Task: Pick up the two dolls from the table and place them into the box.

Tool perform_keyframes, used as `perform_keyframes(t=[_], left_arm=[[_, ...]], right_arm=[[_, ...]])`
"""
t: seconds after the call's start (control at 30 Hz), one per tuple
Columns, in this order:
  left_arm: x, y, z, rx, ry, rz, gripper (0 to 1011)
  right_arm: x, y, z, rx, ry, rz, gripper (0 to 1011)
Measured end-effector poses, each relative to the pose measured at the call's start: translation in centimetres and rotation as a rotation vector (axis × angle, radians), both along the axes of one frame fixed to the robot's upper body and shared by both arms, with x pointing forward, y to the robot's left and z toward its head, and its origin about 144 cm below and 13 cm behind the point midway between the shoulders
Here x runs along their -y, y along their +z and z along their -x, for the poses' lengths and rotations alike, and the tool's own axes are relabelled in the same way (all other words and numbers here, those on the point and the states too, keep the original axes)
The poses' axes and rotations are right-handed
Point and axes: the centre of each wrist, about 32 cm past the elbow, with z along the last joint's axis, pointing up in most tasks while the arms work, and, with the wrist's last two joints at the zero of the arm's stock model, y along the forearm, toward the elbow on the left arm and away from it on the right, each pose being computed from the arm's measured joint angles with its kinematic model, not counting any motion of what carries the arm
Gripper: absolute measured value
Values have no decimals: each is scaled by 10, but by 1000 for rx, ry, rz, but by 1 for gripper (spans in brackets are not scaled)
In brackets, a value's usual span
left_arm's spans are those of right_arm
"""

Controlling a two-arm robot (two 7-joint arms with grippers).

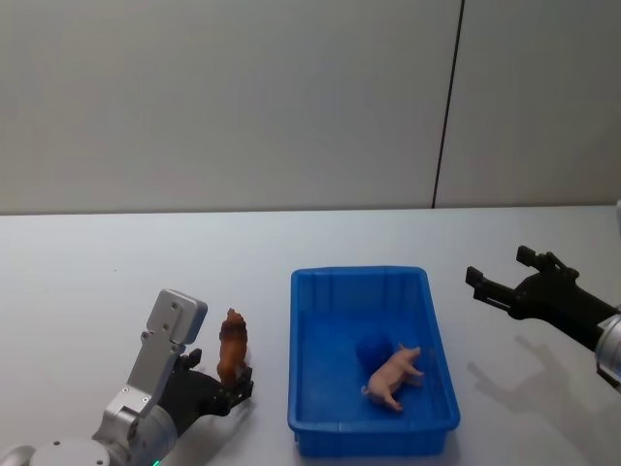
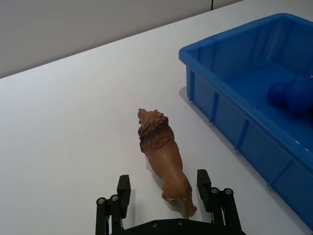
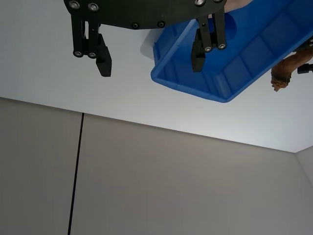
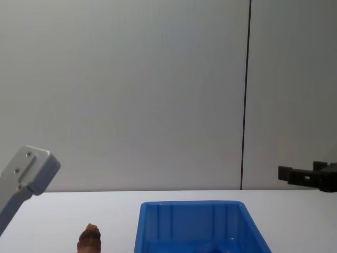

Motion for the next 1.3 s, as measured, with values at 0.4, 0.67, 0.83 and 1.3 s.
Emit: perform_keyframes(t=[0.4, 0.67, 0.83, 1.3], left_arm=[[-4, -6, -5, -15, -7, -3, 545], [-6, -9, -6, -20, -9, 0, 297], [-7, -10, -7, -19, -10, 3, 285], [-11, -3, -8, 63, -9, 8, 285]], right_arm=[[0, 0, 0, 0, 0, 0, 1001], [0, 0, 0, 0, 0, 0, 1001], [0, 0, 0, 0, 0, 0, 1001], [0, 0, 0, 0, 0, 0, 1001]])
